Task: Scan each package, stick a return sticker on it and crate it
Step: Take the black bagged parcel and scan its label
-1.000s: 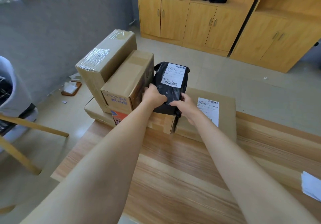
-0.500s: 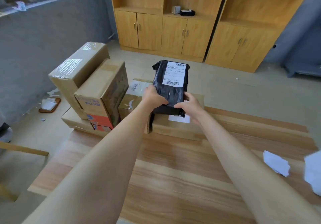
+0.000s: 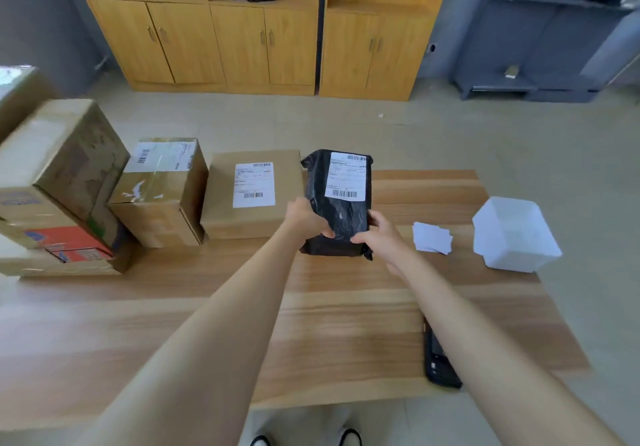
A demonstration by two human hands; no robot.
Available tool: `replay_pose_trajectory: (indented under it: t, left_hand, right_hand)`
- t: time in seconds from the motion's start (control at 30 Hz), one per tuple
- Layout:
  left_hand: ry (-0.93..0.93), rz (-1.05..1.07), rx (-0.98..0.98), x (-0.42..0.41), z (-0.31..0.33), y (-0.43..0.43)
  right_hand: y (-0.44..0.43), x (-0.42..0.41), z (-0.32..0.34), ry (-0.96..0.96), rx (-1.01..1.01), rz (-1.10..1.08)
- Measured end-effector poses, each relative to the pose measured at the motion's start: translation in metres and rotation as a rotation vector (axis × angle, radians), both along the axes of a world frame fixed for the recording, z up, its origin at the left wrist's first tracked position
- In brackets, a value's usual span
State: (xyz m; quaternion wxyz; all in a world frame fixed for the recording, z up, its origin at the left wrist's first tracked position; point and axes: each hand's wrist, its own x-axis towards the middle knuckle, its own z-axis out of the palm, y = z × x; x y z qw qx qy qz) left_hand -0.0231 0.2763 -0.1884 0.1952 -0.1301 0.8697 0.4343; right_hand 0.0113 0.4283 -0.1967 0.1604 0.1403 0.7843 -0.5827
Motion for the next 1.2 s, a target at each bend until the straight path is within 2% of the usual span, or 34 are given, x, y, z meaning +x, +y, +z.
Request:
replay_pose_trajectory:
  t: [0.3, 0.6, 0.9, 1.2]
  left_hand:
    - [-0.145, 0.047, 0.04, 0.047, -0.067, 0.049]
    - [-0.178, 0.162, 0.05, 0.065, -0.111, 0.055]
    - [-0.166, 0.241, 0.097, 0.066, -0.134, 0.059]
    - [-0.218, 0.179, 0.026, 0.061, -0.127, 0.054]
  right_hand:
    - [0.048, 0.047, -0.063, -0.165, 0.003, 0.005]
    - [0.055, 0.05, -0.106, -0.235, 0.021, 0.065]
    - [0.059, 0.045, -0.128, -0.244, 0.026, 0.094]
    - [0.063, 0.047, -0.121, -0.219, 0.06, 0.11]
